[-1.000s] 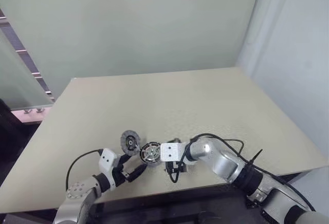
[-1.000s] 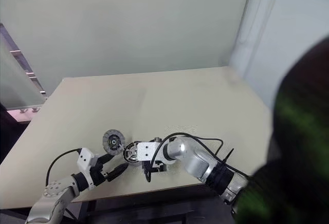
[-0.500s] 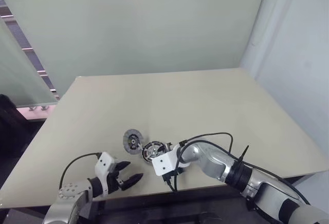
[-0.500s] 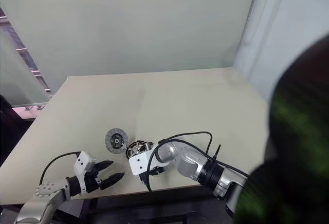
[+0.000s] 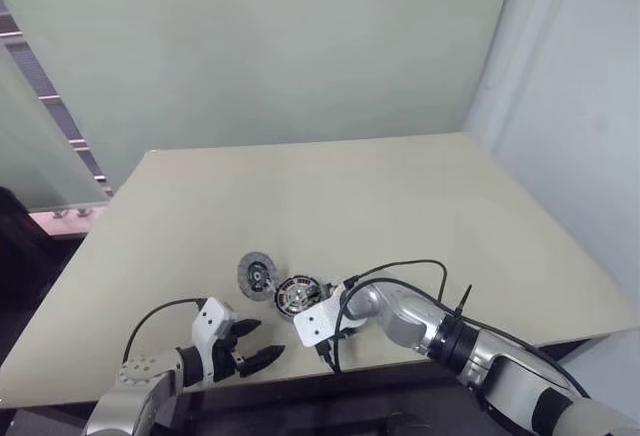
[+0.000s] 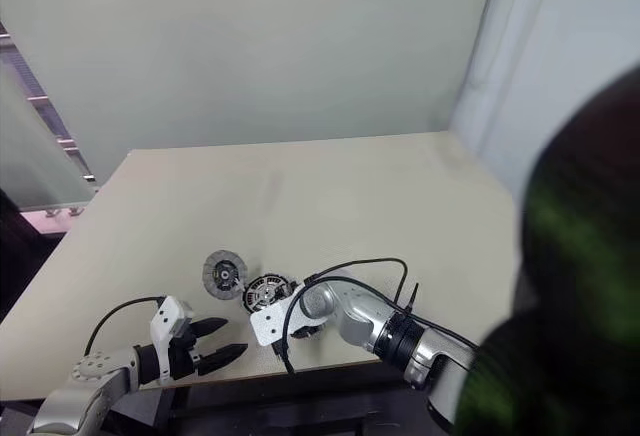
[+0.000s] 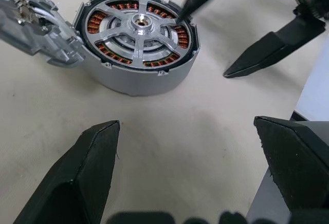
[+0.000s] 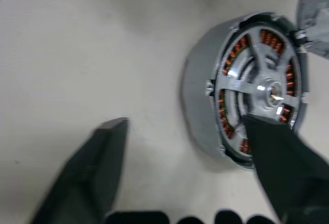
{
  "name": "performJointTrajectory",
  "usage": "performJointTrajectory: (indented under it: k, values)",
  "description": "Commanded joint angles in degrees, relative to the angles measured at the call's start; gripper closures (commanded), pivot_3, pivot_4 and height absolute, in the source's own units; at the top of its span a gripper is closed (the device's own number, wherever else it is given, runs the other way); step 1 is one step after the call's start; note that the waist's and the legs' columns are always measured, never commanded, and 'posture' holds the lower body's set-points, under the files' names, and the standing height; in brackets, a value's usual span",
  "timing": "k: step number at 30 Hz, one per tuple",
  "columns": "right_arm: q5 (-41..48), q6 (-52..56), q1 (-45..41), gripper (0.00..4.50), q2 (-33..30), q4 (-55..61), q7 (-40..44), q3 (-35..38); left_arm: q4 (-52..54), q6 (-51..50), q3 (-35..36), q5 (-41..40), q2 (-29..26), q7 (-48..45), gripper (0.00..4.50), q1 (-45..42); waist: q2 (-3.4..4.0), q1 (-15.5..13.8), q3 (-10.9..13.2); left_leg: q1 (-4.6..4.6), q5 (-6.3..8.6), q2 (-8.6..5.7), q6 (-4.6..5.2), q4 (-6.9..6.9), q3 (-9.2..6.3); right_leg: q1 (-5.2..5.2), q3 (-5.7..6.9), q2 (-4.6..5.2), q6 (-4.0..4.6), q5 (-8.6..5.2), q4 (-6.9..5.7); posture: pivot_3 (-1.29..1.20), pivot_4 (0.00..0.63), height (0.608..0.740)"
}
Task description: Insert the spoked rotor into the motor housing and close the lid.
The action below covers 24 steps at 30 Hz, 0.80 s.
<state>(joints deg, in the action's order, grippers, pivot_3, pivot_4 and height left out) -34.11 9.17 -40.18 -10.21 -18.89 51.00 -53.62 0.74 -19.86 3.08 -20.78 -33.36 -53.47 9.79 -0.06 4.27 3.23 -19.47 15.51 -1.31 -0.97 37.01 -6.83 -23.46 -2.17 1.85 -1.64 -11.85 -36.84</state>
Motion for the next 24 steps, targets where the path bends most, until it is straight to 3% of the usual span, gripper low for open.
performJointTrajectory:
  k: [1, 8, 15, 24]
  values:
    - [-1.7, -0.4, -0.2, 2.12, 0.3, -1.3, -1.4, 1.1, 2.2, 1.1, 0.3, -0.1, -0.1, 0.2, 0.0, -0.4, 0.01, 0.0, 0.0, 0.0, -0.03, 0.0, -0.04, 0.0, 0.0, 0.0, 0.01, -0.01, 0.01, 0.0, -0.02, 0.0, 0.0, 0.74]
    - [-2.2, -0.6, 0.1, 4.43, 1.2, -2.7, -2.2, 2.7, 1.9, 1.6, 0.2, 0.0, 0.2, 0.6, 0.0, -0.6, -0.05, -0.2, 0.0, 0.0, -0.06, -0.05, -0.11, -0.01, -0.06, 0.02, -0.01, 0.01, 0.01, -0.01, -0.05, 0.0, 0.0, 0.74]
    - [1.1, 5.8, 2.0, 4.5, 3.5, 0.2, 0.6, 6.8, 1.1, 2.4, 0.1, 0.3, 0.7, 0.8, 0.0, -1.0, -0.04, -0.1, 0.0, 0.02, -0.12, 0.0, -0.17, 0.0, -0.07, 0.01, 0.03, -0.02, 0.03, -0.01, -0.11, 0.0, 0.0, 0.74]
    - [4.6, 35.6, 5.9, 4.5, 6.0, 14.5, 9.1, 11.7, -0.6, 3.5, -0.5, 1.1, 1.8, 1.0, 0.0, -1.8, -0.03, -0.3, 0.0, -0.11, -0.08, -0.1, -0.16, -0.06, -0.13, -0.06, 0.01, 0.03, -0.1, 0.07, -0.03, 0.0, 0.0, 0.74]
